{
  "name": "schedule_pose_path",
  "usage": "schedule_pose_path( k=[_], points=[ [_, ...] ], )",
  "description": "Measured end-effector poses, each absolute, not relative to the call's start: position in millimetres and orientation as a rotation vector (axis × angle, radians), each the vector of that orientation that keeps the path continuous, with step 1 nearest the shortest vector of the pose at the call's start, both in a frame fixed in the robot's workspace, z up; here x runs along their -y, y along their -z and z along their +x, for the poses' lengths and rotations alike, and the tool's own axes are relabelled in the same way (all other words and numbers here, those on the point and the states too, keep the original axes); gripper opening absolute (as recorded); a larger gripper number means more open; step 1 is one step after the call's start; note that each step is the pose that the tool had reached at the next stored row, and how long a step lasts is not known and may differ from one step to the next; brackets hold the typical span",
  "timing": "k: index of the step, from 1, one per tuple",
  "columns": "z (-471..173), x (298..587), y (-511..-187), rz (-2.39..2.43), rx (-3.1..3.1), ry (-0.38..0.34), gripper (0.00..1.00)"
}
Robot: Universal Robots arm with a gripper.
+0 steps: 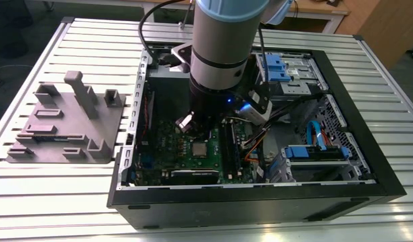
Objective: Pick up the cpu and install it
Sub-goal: 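Close the cpu cover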
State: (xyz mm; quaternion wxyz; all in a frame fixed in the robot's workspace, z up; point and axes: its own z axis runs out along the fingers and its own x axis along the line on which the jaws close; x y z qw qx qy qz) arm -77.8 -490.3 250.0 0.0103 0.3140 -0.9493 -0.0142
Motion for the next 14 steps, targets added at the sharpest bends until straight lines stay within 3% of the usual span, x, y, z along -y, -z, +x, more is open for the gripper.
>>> schedule_pose_path(
  k=[14],
  points=[
    [-77.8,490.3,-249.9,1.314,2.828,0.042,0.10]
  ],
)
